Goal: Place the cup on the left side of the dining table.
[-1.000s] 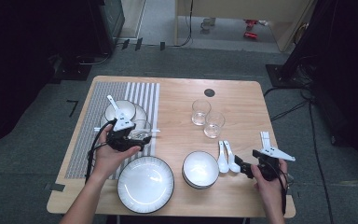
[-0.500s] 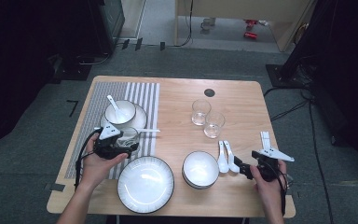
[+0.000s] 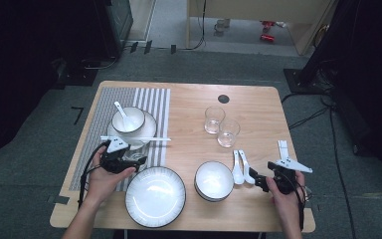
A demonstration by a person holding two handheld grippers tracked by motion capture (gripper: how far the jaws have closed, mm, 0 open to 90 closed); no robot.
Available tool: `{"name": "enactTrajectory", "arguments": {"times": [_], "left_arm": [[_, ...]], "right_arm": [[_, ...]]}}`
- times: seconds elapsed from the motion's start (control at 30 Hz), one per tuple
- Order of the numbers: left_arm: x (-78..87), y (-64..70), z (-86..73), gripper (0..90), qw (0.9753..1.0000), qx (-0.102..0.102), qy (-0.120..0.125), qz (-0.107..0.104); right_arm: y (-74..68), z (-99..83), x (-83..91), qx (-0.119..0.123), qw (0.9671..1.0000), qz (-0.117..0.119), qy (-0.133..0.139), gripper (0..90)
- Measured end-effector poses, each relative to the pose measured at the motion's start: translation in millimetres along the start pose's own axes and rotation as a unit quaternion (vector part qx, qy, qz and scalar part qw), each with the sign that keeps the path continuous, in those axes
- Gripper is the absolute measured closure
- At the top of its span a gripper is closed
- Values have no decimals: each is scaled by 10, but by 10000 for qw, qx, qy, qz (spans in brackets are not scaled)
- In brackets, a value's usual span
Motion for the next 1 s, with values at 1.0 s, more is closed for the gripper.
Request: {"name": "enactTrajectory", "arguments": {"times": [1.0], "left_arm": [[594,-182,-304,73,9956,764,486,-226]], "right_arm": [[63,-107,235,203,9997,-132,-22,156]]}}
Point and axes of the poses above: each handheld gripper's, and its own axes: x roughly backward along the jaws, z roughly out of its top, y roughly to its right, the point moved 5 cm from there along -x, roughly forward along the jaws, and after that the axes turned 11 degrees about z, right-handed, at the moved point
